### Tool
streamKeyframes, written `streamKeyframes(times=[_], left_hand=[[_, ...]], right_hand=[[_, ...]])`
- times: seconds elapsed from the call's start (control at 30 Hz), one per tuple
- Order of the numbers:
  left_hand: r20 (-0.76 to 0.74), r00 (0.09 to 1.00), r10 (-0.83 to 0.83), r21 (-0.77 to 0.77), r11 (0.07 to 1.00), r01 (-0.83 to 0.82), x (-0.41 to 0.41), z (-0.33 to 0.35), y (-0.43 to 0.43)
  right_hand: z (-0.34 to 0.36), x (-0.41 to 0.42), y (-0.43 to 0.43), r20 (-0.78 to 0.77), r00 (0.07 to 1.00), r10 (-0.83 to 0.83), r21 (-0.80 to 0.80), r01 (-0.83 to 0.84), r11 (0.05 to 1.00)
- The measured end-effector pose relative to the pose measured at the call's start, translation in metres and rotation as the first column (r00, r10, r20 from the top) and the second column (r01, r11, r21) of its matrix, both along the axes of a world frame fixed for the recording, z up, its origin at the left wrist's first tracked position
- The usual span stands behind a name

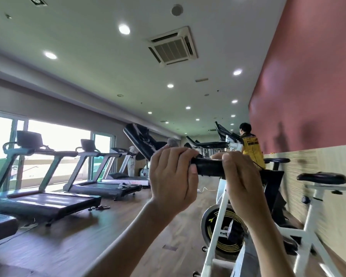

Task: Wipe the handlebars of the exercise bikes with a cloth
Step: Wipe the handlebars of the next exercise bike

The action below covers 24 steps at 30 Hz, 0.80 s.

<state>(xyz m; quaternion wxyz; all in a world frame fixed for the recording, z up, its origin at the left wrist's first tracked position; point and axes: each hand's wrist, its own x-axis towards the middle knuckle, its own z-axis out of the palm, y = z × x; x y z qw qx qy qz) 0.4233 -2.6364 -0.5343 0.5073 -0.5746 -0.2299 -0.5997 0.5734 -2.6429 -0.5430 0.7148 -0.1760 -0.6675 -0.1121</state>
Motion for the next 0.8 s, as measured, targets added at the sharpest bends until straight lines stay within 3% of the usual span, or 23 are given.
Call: streamKeyframes(times=[0.1,0.2,0.4,0.57,0.8], left_hand=[[-0.102,0.991,0.085,-0.013,0.996,-0.086,0.006,0.007,-0.011],[-0.208,0.970,0.127,-0.057,0.988,-0.141,-0.026,0.021,-0.015],[-0.035,0.994,0.107,-0.140,0.984,-0.111,-0.021,0.020,-0.020],[-0.041,0.995,0.093,-0.276,0.956,-0.101,-0.018,0.018,-0.032],[-0.220,0.968,0.121,-0.530,0.818,-0.223,-0.025,0.033,-0.042]], right_hand=[[-0.002,0.000,-0.001,-0.032,0.998,0.061,-0.014,-0.061,0.998],[-0.003,0.001,-0.003,0.022,1.000,-0.005,-0.046,0.006,0.999],[-0.007,-0.010,-0.006,-0.065,0.997,-0.050,-0.032,0.048,0.998],[-0.009,-0.010,-0.018,-0.018,0.995,-0.093,-0.094,0.091,0.991],[0.002,-0.006,-0.047,0.080,0.993,-0.084,-0.391,0.108,0.914]])
